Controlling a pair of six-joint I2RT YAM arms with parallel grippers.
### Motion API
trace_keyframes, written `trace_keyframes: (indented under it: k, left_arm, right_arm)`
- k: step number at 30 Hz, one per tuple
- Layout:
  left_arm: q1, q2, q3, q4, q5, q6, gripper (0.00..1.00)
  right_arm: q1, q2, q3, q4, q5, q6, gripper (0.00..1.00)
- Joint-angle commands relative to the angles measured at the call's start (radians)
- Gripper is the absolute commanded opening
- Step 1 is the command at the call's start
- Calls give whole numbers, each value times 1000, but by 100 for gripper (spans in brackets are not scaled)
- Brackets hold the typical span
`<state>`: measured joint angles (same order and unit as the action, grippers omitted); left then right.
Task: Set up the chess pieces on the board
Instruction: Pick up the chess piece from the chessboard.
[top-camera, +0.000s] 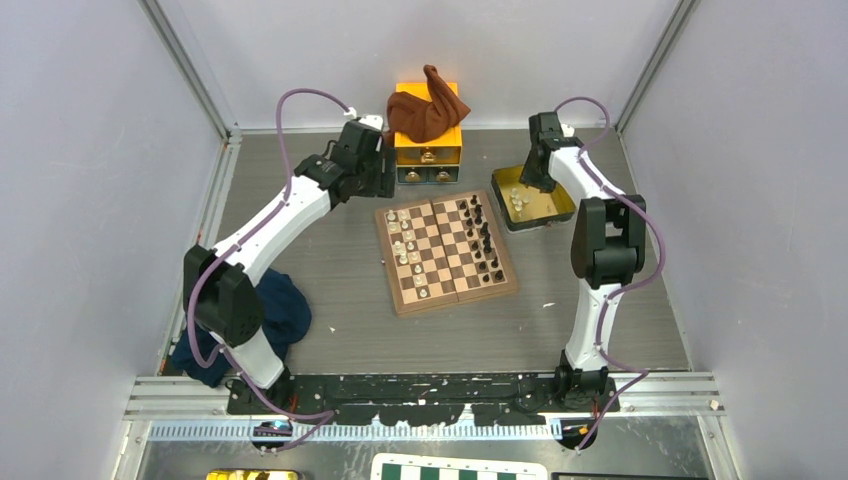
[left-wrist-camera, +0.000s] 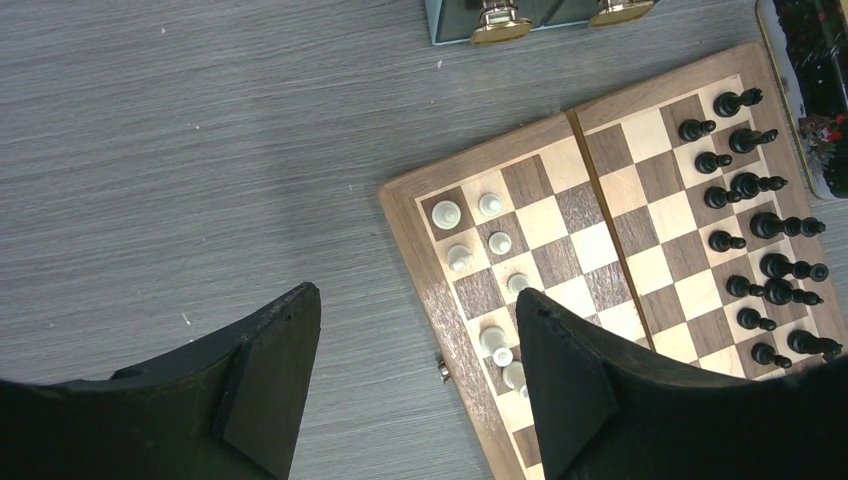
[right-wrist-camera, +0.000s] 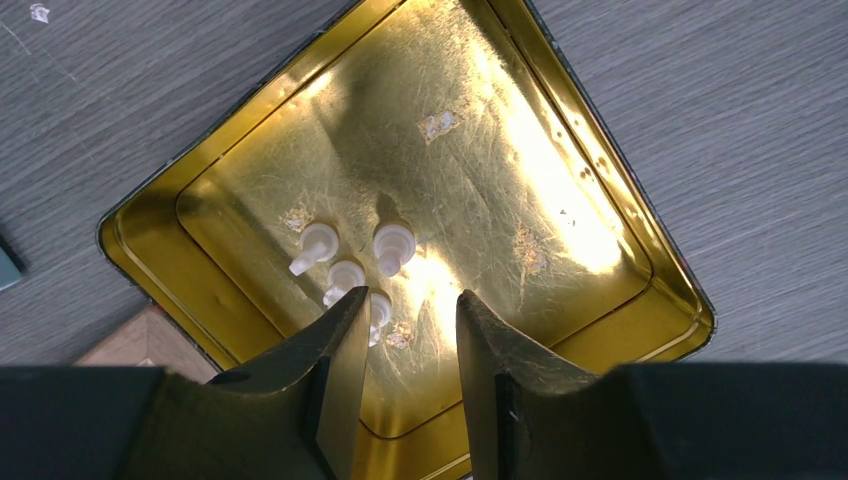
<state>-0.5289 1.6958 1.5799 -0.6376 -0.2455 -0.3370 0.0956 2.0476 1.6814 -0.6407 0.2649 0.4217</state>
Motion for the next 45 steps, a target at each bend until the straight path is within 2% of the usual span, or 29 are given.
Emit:
trace_keyframes:
  k: [1, 21, 45]
  left_arm:
    - [4, -48, -3, 22, -13, -3, 72]
    - [4, -79, -50, 30, -13, -4, 72]
    - [4, -73, -61, 32, -15, -3, 72]
  right_arm:
    - [-6, 7, 29, 24, -10, 14, 42]
    - [-14, 60, 36, 50, -35, 25, 41]
    - [-22, 85, 47, 58, -49, 31, 31]
